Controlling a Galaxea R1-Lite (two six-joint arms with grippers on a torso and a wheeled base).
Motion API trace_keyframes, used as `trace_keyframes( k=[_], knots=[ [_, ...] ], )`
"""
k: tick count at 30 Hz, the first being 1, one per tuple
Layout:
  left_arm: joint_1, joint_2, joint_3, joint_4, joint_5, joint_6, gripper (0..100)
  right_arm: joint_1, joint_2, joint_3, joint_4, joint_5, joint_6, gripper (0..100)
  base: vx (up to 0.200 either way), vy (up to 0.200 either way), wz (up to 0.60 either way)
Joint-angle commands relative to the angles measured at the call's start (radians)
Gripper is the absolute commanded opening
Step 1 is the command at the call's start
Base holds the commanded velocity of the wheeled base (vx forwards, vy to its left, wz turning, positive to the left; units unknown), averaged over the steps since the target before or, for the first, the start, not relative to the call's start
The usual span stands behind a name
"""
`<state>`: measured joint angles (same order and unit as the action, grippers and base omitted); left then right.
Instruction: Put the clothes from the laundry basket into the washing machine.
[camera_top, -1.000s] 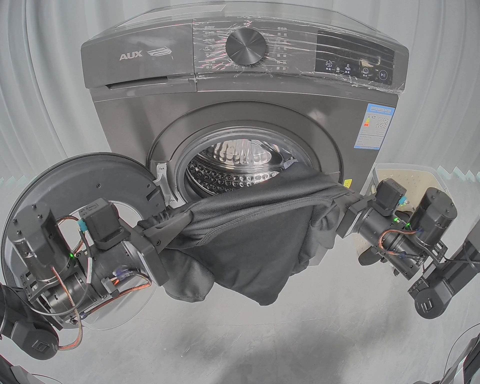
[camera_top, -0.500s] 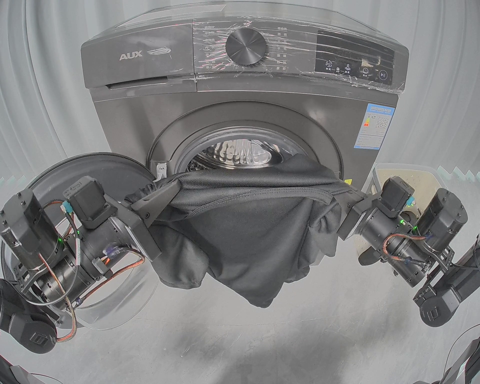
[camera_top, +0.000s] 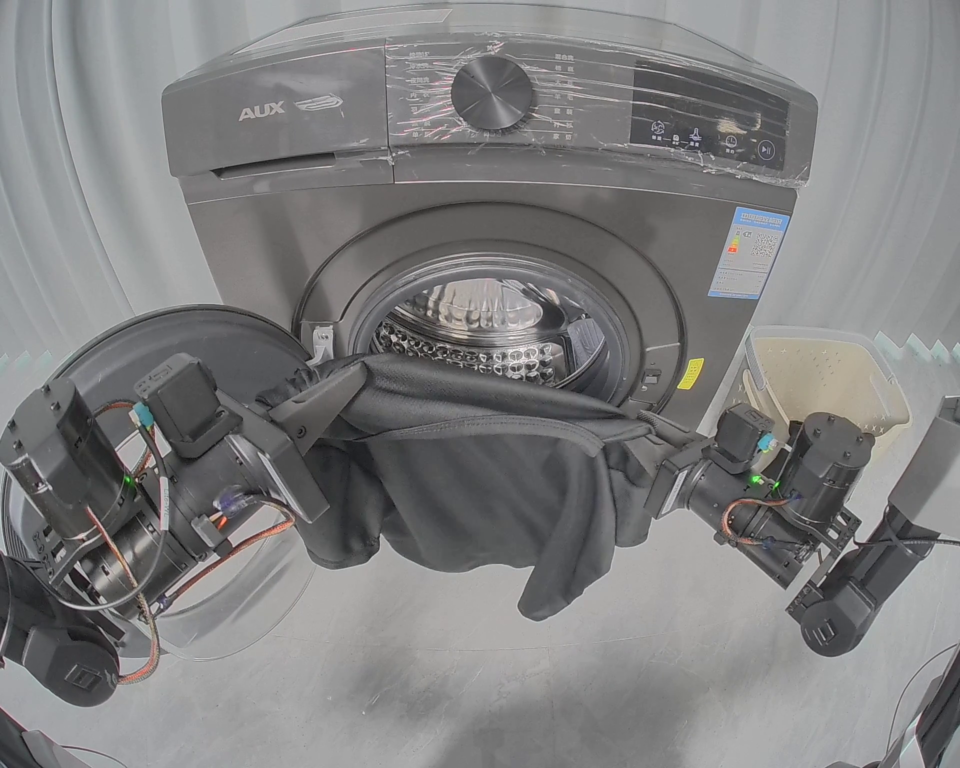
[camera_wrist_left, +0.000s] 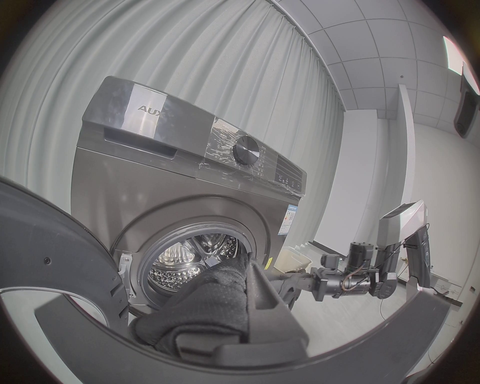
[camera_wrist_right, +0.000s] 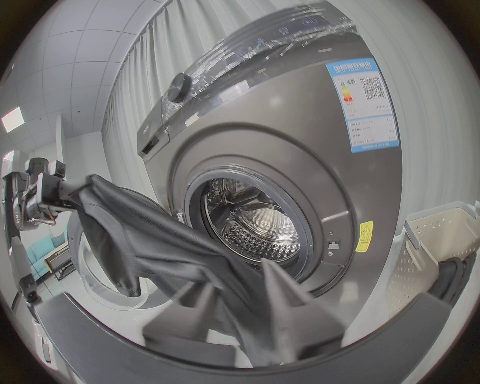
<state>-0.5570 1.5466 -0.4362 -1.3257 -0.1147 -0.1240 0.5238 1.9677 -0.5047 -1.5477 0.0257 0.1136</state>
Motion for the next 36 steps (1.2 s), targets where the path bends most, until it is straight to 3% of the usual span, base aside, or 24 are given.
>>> trace_keyframes(
  k=[1, 9, 14, 22, 36],
  knots=[
    [-0.006, -0.003, 0.001, -0.001, -0.002, 0.000, 0, -0.018, 0.088, -0.060, 0.000, 0.002, 0.000, 100, 0.000, 0.000, 0.00],
    [-0.006, -0.006, 0.011, -0.001, -0.003, -0.002, 0, -0.030, 0.145, -0.098, 0.000, 0.002, 0.003, 100, 0.000, 0.000, 0.00],
    [-0.006, 0.004, 0.014, -0.001, -0.003, 0.003, 0, -0.016, 0.145, -0.052, 0.001, 0.014, 0.004, 100, 0.000, 0.000, 0.00],
    [-0.009, 0.013, 0.010, -0.001, -0.002, 0.001, 0, 0.042, 0.140, 0.100, 0.001, 0.074, -0.008, 100, 0.000, 0.000, 0.00],
    [-0.009, 0.017, 0.007, -0.001, -0.003, 0.000, 0, 0.114, 0.175, 0.097, 0.003, 0.074, -0.022, 100, 0.000, 0.000, 0.00]
  ],
)
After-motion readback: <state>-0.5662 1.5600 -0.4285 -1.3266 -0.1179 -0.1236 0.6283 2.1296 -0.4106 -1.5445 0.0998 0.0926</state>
